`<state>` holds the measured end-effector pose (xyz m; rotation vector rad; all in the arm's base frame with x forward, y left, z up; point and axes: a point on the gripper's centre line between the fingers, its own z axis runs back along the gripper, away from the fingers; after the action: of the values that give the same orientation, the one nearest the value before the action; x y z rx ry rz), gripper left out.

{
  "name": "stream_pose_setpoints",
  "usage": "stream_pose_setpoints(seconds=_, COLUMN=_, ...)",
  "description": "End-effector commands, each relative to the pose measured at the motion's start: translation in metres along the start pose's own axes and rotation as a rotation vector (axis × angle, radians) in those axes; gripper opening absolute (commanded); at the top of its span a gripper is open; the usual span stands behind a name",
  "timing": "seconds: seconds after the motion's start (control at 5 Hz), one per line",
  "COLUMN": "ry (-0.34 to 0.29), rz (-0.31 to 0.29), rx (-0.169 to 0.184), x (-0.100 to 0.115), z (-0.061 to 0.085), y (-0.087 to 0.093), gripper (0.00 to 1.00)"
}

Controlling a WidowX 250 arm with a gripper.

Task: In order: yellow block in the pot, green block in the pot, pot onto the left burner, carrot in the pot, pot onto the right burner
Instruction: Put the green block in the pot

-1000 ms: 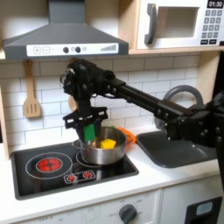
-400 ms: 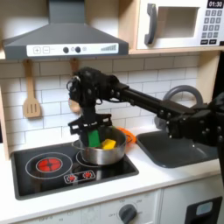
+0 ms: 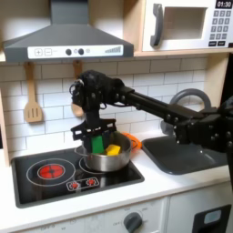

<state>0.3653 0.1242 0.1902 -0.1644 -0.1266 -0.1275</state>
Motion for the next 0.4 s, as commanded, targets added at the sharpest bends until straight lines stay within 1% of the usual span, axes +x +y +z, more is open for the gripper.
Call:
stream_pose_setpoints(seconds=0.0, ry=-0.035, rz=0.007, rx=-0.005, x=-0.0021, z=0.0096, y=-0.0001, gripper=0.0)
stream_pose_setpoints(seconds=0.2, ry=-0.043, rz=-0.006, rx=-0.003, x=0.0018, z=0.015, y=-0.0023, gripper=0.0)
